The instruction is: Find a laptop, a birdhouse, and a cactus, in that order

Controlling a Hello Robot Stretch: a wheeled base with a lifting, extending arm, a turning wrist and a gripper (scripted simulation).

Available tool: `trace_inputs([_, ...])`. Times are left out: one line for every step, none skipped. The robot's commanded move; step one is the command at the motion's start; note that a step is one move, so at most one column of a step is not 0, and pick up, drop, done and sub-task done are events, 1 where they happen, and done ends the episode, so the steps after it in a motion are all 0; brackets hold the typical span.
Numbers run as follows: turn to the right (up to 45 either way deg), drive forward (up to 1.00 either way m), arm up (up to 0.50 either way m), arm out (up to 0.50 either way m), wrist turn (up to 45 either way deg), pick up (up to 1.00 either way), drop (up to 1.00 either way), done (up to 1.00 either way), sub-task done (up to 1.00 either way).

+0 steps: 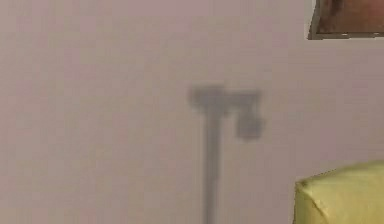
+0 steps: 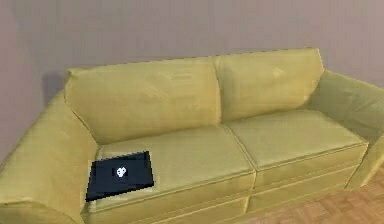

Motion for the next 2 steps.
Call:
trace_inputs([45.0,0.00,0.00,0.00,0.0,0.00,0.00,0.00,0.00])
trace_inputs([21.0,0.00,0.00,0.00,0.0,0.00,0.00,0.00,0.00])
